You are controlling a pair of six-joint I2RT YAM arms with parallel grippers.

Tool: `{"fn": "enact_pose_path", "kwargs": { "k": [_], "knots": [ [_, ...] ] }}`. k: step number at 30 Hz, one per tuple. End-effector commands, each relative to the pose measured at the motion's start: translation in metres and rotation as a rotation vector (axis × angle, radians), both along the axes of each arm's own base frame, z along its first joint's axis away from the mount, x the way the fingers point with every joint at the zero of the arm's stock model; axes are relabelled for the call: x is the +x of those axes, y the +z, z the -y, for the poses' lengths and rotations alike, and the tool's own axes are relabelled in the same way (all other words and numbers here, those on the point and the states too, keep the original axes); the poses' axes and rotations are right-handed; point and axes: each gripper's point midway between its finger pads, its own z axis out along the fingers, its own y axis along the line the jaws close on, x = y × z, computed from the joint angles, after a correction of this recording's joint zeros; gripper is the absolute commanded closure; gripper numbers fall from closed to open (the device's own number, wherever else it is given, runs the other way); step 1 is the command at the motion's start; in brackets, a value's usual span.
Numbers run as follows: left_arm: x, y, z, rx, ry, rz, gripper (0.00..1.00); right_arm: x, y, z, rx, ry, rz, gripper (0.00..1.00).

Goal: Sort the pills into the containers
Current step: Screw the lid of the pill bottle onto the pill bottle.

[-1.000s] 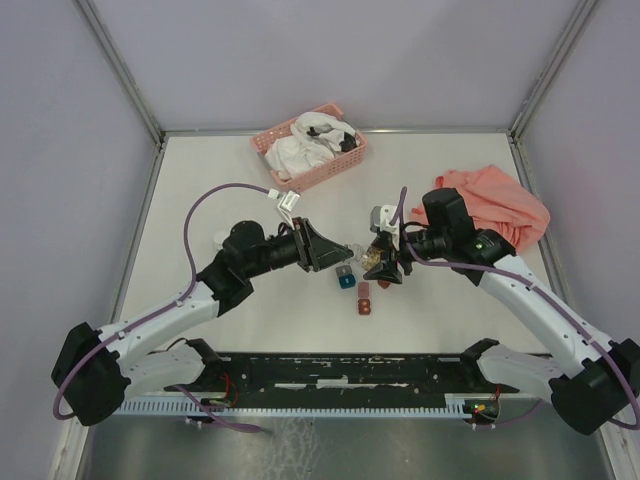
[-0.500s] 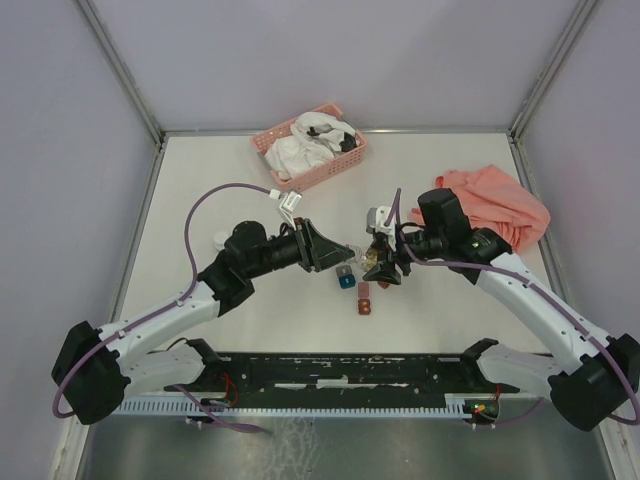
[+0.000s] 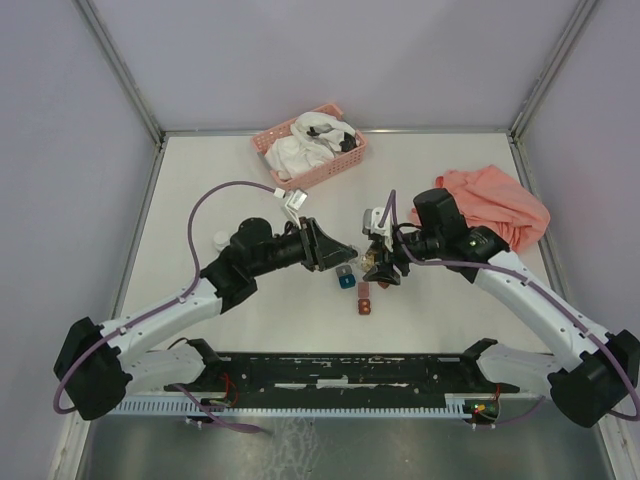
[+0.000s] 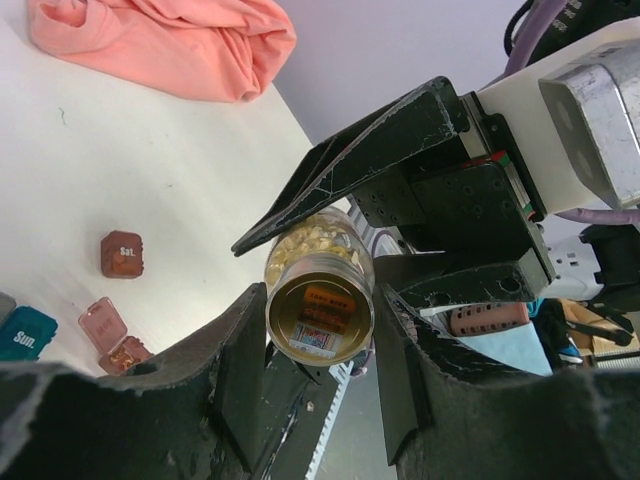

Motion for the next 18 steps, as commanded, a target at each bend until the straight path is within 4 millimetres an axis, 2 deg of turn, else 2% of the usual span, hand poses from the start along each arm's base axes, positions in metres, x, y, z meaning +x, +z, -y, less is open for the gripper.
{"fn": "enact_pose_path", "kwargs": {
  "k": [1,4,9,18],
  "knots": [
    [-0.003,0.020,0.008,0.004,-0.027,0.064,0.74,0.015,0.019,-0.005,0.005,-0.017,0.088,0.98],
    [-0.002,0.012,0.009,0.058,-0.023,0.055,0.74,0.016,0.017,-0.005,-0.011,-0.021,0.089,0.98],
    [-0.007,0.011,0.013,0.069,-0.056,0.052,0.75,0.016,0.018,-0.005,-0.011,-0.019,0.095,0.98],
    [-0.019,0.005,0.023,0.059,-0.158,0.052,0.75,-0.002,0.037,-0.013,0.090,0.035,0.033,0.98]
  ]
}}
